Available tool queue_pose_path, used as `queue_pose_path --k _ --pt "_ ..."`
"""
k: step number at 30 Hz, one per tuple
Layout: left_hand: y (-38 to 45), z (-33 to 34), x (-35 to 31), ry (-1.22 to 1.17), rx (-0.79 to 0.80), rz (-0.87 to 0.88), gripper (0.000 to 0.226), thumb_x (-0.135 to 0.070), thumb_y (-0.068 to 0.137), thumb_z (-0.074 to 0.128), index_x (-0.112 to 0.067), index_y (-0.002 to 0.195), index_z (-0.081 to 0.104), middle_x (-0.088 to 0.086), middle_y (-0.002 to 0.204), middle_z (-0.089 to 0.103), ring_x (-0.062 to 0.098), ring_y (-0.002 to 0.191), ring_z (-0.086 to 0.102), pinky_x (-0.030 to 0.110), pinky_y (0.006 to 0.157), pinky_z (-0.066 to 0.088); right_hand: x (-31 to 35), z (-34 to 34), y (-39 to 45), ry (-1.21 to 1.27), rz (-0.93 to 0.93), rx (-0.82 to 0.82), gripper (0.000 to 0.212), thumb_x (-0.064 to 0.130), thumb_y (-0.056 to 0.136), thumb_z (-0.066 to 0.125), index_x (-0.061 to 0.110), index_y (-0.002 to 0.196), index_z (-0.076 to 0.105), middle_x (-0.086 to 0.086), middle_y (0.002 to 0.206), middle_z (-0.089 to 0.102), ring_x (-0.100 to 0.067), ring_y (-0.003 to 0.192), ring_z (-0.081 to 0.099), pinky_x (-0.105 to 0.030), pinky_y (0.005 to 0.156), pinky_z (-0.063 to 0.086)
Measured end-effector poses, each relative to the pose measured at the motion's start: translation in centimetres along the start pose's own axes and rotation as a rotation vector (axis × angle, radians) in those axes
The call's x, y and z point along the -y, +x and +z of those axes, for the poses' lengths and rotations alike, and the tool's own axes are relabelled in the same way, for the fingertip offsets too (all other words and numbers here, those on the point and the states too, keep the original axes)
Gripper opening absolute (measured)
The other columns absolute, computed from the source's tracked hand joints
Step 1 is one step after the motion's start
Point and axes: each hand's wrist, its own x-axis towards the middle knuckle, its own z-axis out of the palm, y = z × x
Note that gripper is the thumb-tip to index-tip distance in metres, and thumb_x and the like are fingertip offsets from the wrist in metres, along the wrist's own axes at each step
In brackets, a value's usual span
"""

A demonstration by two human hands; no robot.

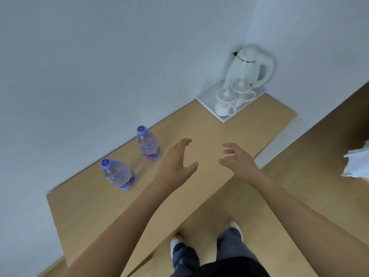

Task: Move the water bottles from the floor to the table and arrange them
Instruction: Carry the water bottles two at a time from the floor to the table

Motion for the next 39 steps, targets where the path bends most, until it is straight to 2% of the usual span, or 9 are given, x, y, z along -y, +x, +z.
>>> queue_pose_path --k 4,9,11,16,23,30,35,39 --pt "3.4 5.5 -6.1 0.059 0.133 0.098 0.058 -0.030 0.086 0.064 -0.022 0.137 0.038 -0.003 0.137 0.051 0.015 0.124 0.048 0.037 0.098 0.044 -4.6 -7.8 -2.5 0.073 0.035 -0.158 0.050 0.025 0.087 0.071 0.023 0.133 0.051 0.002 0.119 0.058 -0.016 0.102 0.061 -0.026 0.078 0.050" --pt "7.5 15.0 -15.8 0.089 0.291 0.211 0.055 -0.030 0.088 0.062 -0.022 0.138 0.040 -0.004 0.139 0.049 0.015 0.127 0.046 0.036 0.100 0.042 -12.3 -18.7 -5.7 0.172 0.107 -0.305 0.047 0.025 0.085 0.072 0.030 0.127 0.052 0.004 0.119 0.057 -0.007 0.096 0.060 -0.026 0.080 0.049" --pt "9.0 19.3 -20.2 0.100 0.365 0.250 0.056 -0.031 0.088 0.061 -0.022 0.139 0.040 -0.003 0.140 0.048 0.016 0.126 0.047 0.037 0.101 0.042 -15.3 -23.6 -7.2 0.190 0.148 -0.364 0.047 0.024 0.086 0.072 0.027 0.129 0.052 0.002 0.120 0.057 -0.005 0.094 0.058 -0.023 0.079 0.048" --pt "12.0 29.2 -30.5 0.120 0.522 0.371 0.053 -0.032 0.093 0.058 -0.021 0.140 0.038 -0.005 0.139 0.046 0.013 0.123 0.048 0.021 0.091 0.037 -22.0 -34.9 -11.0 0.167 0.243 -0.468 0.049 0.023 0.088 0.070 0.023 0.133 0.052 0.003 0.118 0.057 -0.010 0.096 0.059 -0.011 0.067 0.042" --pt "17.9 39.8 -40.5 0.137 0.612 0.407 0.049 -0.035 0.092 0.058 -0.024 0.137 0.042 -0.006 0.137 0.049 0.015 0.123 0.049 0.033 0.099 0.044 -29.0 -46.8 -13.0 0.207 0.360 -0.592 0.048 0.027 0.087 0.070 0.025 0.132 0.053 0.004 0.119 0.058 -0.013 0.098 0.063 -0.019 0.071 0.045" --pt "29.0 50.5 -49.3 0.113 0.663 0.421 0.052 -0.037 0.091 0.060 -0.025 0.138 0.040 -0.006 0.138 0.050 0.013 0.122 0.051 0.022 0.093 0.038 -35.7 -58.9 -7.4 0.259 0.432 -0.651 0.050 0.026 0.087 0.071 0.023 0.132 0.051 0.003 0.120 0.055 -0.010 0.091 0.061 -0.016 0.063 0.042" --pt "40.3 57.6 -57.1 0.104 0.673 0.449 0.052 -0.037 0.092 0.059 -0.024 0.138 0.041 -0.004 0.142 0.047 0.015 0.127 0.049 0.030 0.100 0.041 -39.7 -70.7 0.8 0.283 0.460 -0.704 0.049 0.025 0.084 0.074 0.023 0.129 0.053 0.000 0.120 0.058 -0.017 0.103 0.060 -0.021 0.069 0.045" --pt "49.4 61.6 -64.2 0.092 0.670 0.486 0.051 -0.036 0.092 0.060 -0.022 0.138 0.042 0.000 0.136 0.053 0.015 0.126 0.049 0.033 0.102 0.042 -40.8 -80.2 6.8 0.266 0.470 -0.685 0.048 0.031 0.085 0.072 0.026 0.128 0.052 0.006 0.120 0.058 -0.013 0.105 0.057 -0.019 0.068 0.044"
